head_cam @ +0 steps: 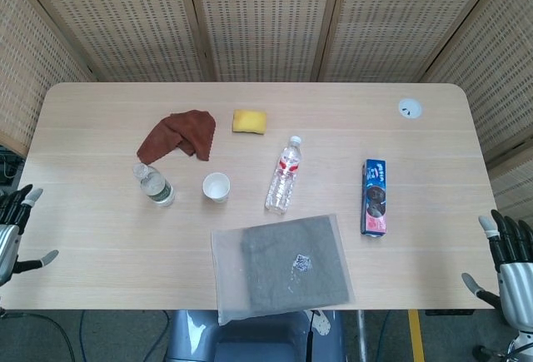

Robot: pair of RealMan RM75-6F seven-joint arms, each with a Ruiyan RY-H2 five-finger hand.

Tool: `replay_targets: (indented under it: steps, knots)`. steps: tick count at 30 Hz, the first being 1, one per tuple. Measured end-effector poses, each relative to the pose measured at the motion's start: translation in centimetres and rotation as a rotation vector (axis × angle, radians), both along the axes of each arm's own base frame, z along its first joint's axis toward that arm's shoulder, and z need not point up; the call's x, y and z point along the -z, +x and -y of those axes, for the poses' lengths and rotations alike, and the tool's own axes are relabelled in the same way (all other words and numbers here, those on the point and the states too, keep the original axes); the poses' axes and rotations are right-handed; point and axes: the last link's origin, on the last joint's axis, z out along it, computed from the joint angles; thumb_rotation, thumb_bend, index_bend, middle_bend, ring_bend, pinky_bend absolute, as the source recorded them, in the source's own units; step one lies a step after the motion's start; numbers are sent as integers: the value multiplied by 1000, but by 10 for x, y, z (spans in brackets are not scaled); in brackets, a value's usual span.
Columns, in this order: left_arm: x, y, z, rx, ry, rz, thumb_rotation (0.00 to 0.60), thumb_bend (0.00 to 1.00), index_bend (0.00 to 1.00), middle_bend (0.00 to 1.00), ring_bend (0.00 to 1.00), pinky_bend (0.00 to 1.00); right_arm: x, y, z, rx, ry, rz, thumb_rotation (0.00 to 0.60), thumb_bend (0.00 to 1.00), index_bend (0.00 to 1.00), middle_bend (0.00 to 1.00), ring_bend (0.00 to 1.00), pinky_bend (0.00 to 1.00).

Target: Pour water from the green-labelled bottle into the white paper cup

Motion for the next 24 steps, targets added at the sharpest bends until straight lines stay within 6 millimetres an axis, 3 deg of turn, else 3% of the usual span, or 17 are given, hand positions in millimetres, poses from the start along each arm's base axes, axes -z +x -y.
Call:
replay_targets:
  steps: [11, 16, 24]
  knots:
    - [27, -41, -90, -5, -113, 240, 600, 0, 0, 0, 0, 0, 8, -7, 12, 55, 12, -36, 600, 0, 22, 0, 0, 0]
    - [64, -39, -124, -47, -188, 410, 600, 0, 0, 0, 0, 0, 10, -9, 14, 71, 13, -45, 600, 0, 22, 0, 0, 0]
    - [108, -23, -143, -87, -279, 534, 600, 0, 0, 0, 0, 0, 10, -11, 15, 82, 14, -44, 600, 0, 22, 0, 0, 0]
